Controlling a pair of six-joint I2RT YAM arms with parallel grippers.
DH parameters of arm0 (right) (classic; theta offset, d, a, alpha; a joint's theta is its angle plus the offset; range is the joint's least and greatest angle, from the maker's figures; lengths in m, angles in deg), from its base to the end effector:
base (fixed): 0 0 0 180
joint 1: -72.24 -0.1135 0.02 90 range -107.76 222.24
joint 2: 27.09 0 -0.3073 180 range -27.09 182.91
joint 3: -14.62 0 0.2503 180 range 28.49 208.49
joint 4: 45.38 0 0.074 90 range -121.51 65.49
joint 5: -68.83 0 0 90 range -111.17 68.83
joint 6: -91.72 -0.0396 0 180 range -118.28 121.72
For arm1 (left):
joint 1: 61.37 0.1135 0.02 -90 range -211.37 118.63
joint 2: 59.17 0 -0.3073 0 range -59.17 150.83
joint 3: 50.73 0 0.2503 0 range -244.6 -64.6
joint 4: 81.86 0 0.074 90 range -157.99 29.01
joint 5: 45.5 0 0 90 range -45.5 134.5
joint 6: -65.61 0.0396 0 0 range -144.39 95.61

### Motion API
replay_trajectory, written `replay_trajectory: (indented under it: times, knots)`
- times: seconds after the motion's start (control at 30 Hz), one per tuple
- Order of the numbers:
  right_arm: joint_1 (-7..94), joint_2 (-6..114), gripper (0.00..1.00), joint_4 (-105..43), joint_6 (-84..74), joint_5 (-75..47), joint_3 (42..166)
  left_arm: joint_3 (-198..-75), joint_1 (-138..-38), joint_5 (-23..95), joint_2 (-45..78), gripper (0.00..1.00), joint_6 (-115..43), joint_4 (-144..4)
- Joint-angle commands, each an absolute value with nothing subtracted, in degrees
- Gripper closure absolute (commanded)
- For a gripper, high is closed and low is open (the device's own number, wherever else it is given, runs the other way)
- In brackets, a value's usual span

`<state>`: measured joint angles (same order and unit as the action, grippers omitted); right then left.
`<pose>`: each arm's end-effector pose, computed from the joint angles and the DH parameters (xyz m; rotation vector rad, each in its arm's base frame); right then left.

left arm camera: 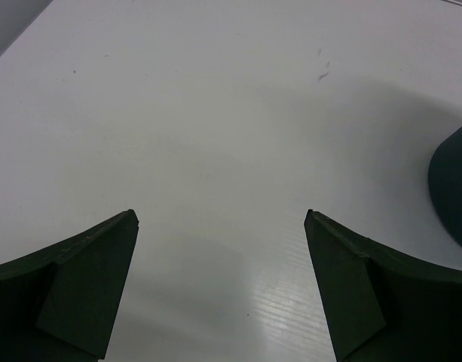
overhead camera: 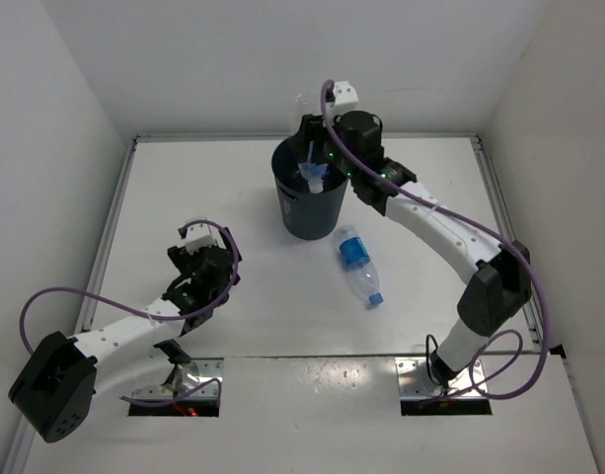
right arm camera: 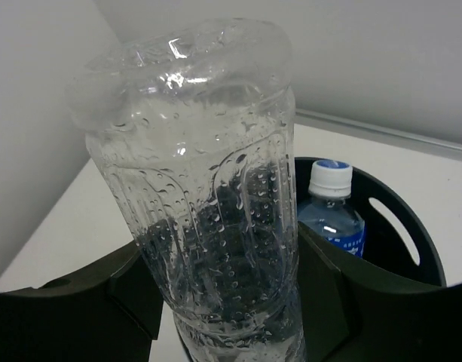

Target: Put the plastic bottles in the bin

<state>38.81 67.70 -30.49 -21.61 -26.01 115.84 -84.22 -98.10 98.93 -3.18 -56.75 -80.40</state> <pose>0.3412 0.2212 0.4311 -0.0911 1.7607 0.6566 0.1539 -0.0747 0.2330 -0.5080 1.7376 0.0945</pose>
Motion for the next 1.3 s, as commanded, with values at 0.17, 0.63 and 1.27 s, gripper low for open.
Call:
replay_trajectory:
  times: [0.17, 0.63, 1.27]
  knots:
    - [37.26, 73.02, 0.58, -40.56, -14.72, -35.67, 119.72, -83.85, -98.72, 98.73, -4.24, 0.01, -56.12, -82.85]
    - [36.21, 70.92, 0.00, -46.53, -12.87, -46.05, 108.65, -83.85, -98.72, 98.73, -3.71, 0.01, -56.12, -82.85]
    - [51.73, 54.13, 0.00, -29.72, -22.22, -42.21, 112.96, -83.85, -98.72, 98.73, -3.71, 0.01, -55.59, -82.85]
